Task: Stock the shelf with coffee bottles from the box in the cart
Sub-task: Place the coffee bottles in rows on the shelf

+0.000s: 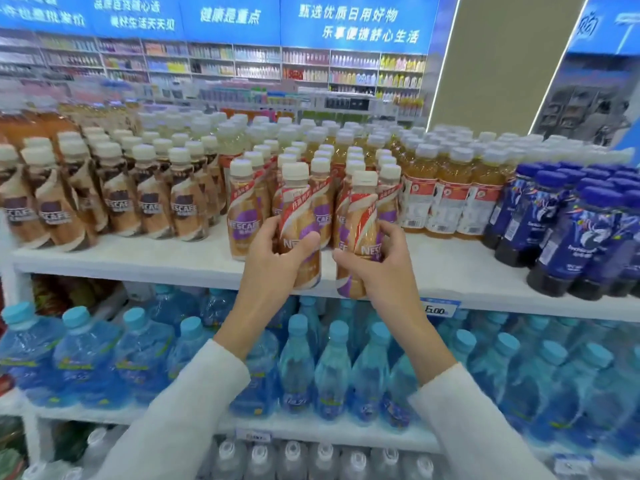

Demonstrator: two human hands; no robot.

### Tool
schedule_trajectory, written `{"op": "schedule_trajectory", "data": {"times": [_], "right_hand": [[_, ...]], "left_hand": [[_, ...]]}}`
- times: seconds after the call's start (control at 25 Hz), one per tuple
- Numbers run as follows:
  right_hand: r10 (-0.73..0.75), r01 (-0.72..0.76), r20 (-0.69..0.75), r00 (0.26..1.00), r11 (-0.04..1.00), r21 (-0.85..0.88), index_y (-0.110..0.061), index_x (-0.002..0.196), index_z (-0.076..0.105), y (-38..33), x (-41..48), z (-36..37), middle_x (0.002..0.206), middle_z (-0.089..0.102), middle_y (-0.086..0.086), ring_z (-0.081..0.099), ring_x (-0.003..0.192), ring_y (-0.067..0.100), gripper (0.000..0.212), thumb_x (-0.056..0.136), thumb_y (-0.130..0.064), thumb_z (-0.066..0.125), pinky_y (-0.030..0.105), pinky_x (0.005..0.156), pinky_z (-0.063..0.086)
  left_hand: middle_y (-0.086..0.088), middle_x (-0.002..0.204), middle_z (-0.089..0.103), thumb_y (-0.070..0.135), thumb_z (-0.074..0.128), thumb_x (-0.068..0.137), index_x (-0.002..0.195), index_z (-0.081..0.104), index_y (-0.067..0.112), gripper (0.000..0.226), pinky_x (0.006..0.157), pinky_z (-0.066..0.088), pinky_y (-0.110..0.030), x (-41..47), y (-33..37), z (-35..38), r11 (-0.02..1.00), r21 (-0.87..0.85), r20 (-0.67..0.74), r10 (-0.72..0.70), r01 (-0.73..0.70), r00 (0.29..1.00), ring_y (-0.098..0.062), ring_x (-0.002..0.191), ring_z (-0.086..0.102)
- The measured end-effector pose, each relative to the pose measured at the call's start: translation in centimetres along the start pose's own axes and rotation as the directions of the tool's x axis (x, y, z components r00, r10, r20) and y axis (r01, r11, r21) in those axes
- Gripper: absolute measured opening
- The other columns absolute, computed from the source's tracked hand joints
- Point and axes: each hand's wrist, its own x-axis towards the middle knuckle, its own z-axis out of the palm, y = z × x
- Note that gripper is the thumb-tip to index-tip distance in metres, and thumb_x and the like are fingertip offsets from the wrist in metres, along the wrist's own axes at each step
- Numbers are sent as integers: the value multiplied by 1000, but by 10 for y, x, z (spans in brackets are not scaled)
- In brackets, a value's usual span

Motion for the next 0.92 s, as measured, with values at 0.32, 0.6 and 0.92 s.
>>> {"op": "schedule_trajectory", "data": {"times": [0.32, 0.6, 0.92], "right_hand": [[-74, 75, 18, 997, 994, -83, -37, 129, 36, 37, 43, 9, 128, 55, -12, 62, 113, -1, 67, 83, -24, 83, 31, 98, 55], [-64, 72, 64, 996, 988, -139, -39, 134, 36, 49, 38, 1, 130, 56, -16, 61, 112, -7, 86, 68, -33, 92, 15, 90, 53], [-85, 53, -83, 993, 944, -326, -38, 118, 48, 50, 28, 6, 112, 62, -25, 58, 101, -15, 73, 62, -39, 95, 4, 77, 49]], "left_hand": [[7, 129, 67, 30, 76, 91, 144, 51, 19, 59, 105, 52, -42, 43, -32, 15, 997, 82, 47, 9, -13, 999, -7, 117, 64], [16, 133, 53, 65, 78, 72, 139, 44, 34, 82, 97, 51, -22, 34, -48, 10, 988, 146, 63, 50, -58, 997, 2, 119, 55], [12, 120, 66, 14, 85, 81, 117, 50, 35, 54, 93, 52, -13, 36, -64, -5, 997, 80, 37, 16, -19, 999, 6, 107, 64]]}}
